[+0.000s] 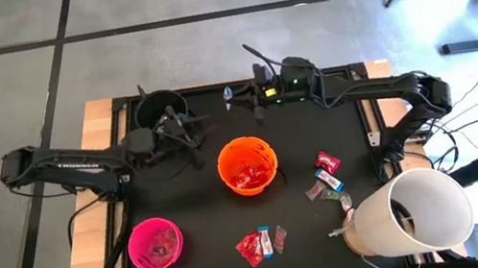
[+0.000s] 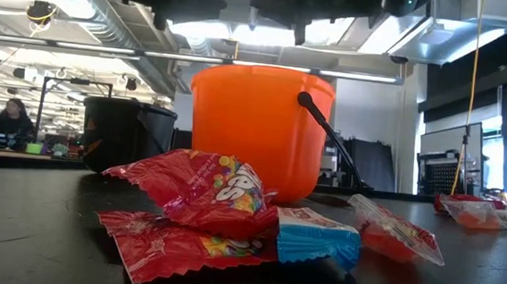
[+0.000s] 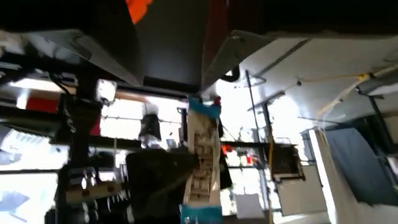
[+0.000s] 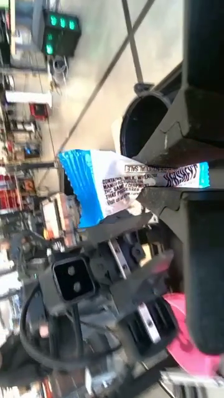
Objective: Sort candy
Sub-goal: Put the white chocolate into the black bucket
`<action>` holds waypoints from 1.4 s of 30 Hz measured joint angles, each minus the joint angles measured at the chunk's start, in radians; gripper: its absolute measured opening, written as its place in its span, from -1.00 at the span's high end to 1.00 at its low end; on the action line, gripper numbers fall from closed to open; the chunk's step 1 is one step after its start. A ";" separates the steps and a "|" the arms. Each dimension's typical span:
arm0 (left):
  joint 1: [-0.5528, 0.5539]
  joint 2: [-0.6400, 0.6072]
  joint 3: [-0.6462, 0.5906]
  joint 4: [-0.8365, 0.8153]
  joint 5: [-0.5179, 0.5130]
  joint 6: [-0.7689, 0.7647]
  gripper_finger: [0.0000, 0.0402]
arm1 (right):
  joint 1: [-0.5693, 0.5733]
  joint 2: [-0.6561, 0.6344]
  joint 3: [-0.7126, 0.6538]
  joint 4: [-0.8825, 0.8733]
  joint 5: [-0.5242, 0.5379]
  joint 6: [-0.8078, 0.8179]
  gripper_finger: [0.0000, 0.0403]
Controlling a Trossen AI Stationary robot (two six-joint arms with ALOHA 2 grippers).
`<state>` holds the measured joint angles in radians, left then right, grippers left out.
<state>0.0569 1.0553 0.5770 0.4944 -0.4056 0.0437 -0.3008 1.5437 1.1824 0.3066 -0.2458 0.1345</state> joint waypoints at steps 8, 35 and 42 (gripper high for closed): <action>0.031 0.110 0.000 0.146 -0.127 0.111 0.12 | 0.009 0.102 0.000 0.177 0.105 0.091 0.83; 0.068 0.253 0.000 0.248 -0.332 0.274 0.11 | 0.075 0.276 0.034 0.394 0.131 0.182 0.83; 0.044 0.253 0.000 0.270 -0.336 0.274 0.12 | 0.079 0.276 0.035 0.314 0.166 0.172 0.83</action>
<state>0.1013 1.3083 0.5770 0.7639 -0.7412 0.3176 -0.2218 1.8194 1.2175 0.6206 -0.0793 0.3065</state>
